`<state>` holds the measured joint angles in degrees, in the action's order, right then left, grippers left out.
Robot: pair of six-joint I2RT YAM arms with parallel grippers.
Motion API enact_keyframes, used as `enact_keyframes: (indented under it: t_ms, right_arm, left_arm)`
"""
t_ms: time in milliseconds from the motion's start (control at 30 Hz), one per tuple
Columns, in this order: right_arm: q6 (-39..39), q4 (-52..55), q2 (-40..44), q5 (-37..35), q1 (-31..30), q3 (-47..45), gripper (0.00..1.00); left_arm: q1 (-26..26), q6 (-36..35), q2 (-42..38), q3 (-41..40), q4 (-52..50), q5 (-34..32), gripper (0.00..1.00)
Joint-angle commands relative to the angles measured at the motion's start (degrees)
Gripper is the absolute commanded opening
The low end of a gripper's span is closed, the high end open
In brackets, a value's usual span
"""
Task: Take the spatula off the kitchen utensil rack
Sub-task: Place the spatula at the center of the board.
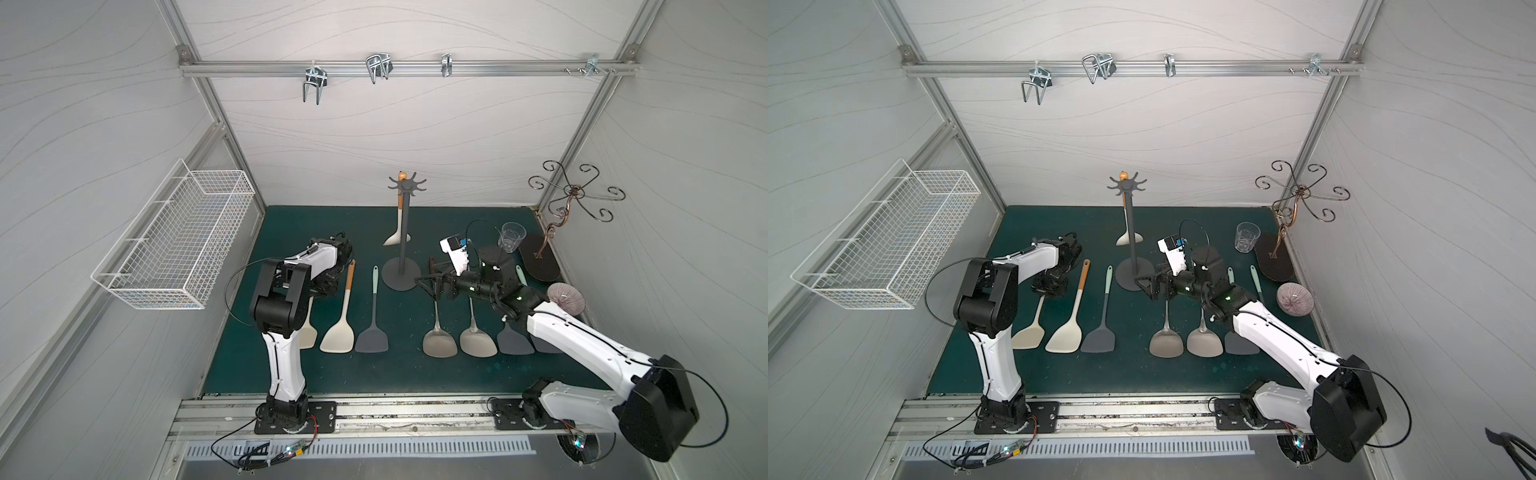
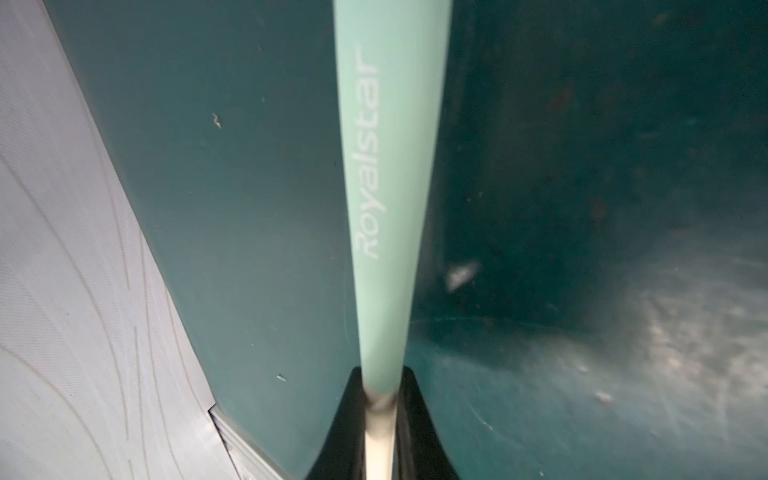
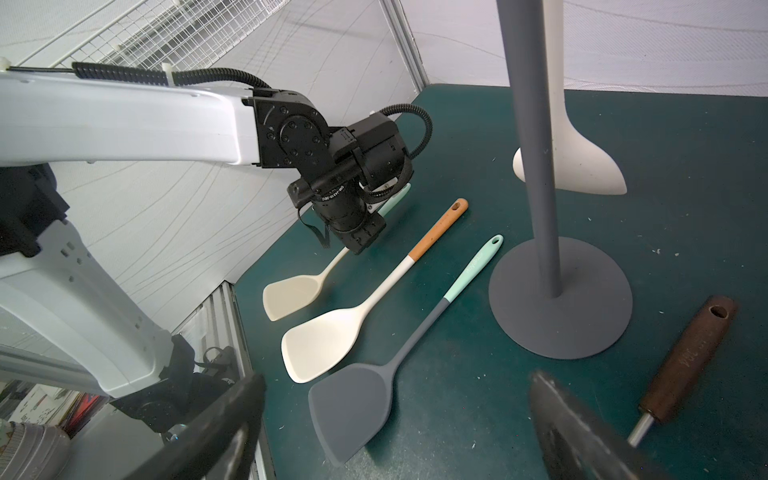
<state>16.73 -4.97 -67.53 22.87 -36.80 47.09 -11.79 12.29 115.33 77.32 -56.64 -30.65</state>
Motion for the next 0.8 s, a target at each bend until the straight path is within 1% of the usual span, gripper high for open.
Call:
enact_keyframes:
  t_ms: [0,267,433,767]
  right_arm:
    - [-1.08,0.40,1.70,-0.36,-0.30,-0.20,0.99]
    - [-1.09,0.42,0.95,-0.11,-0.32,-0.07,0.99]
    - [-1.29,0.50,0.99,-0.18,-0.30,-0.03,0.99]
    - [-1.32,0.49,0.82,0.07,-0.38,-0.07,0.99]
  left_arm:
    - [-0.61,1.87,2.81,2.74,-3.12,-1.98,0.00]
    - [-1.04,2.80,4.98,3.43,-3.34,-0.67,0.00]
    - [-1.13,3.35,5.86,5.20,-6.66,-0.03,0.00]
    - [-1.91,3.79,5.46,5.99,-7.86,1.38,0.18]
